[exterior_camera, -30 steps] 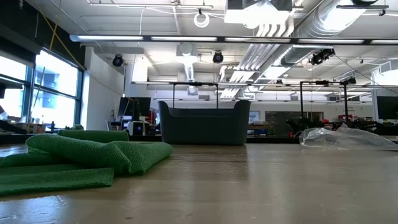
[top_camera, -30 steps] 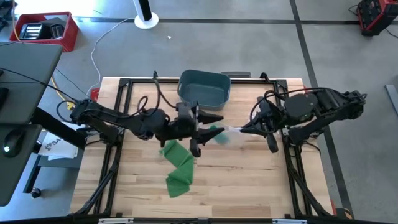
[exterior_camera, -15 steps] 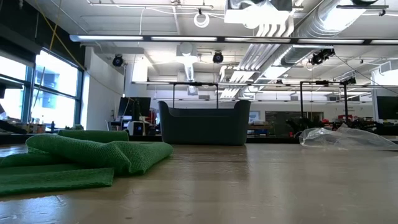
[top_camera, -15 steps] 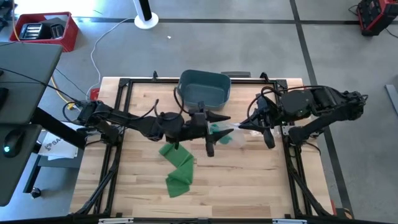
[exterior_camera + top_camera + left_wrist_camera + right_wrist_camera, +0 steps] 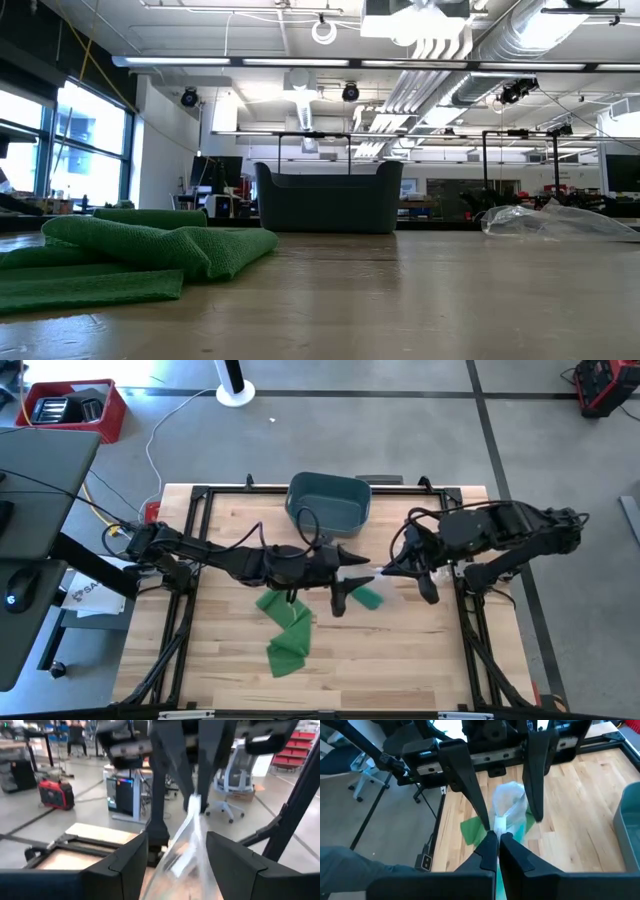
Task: Roll bandage
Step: Close the transparent zip bag
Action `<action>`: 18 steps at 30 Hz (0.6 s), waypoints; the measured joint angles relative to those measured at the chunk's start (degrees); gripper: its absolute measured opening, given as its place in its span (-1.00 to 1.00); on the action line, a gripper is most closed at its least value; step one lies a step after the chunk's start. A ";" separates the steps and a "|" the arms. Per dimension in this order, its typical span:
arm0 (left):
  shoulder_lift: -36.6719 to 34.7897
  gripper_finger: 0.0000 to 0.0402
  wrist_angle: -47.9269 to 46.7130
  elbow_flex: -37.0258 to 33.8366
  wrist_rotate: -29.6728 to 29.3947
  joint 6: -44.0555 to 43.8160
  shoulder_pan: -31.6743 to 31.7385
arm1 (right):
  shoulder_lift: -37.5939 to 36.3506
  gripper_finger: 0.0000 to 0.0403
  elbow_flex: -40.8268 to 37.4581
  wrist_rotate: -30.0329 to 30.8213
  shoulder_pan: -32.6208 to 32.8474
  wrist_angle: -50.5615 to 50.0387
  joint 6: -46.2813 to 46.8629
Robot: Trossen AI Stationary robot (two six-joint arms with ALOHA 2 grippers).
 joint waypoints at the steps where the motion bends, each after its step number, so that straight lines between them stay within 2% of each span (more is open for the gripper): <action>1: 0.04 -0.03 -0.59 -0.02 0.15 -0.35 0.00 | 0.04 -1.00 0.00 -0.02 0.00 -0.02 -0.10; 7: 0.04 -0.10 -2.11 -0.02 0.15 -1.94 -0.35 | 0.04 -1.00 0.00 -0.02 -0.01 -0.84 -0.39; 18: 0.04 -0.72 -2.19 -0.04 0.27 -7.64 -1.44 | 0.02 -1.00 0.00 -0.02 0.01 -3.91 -0.01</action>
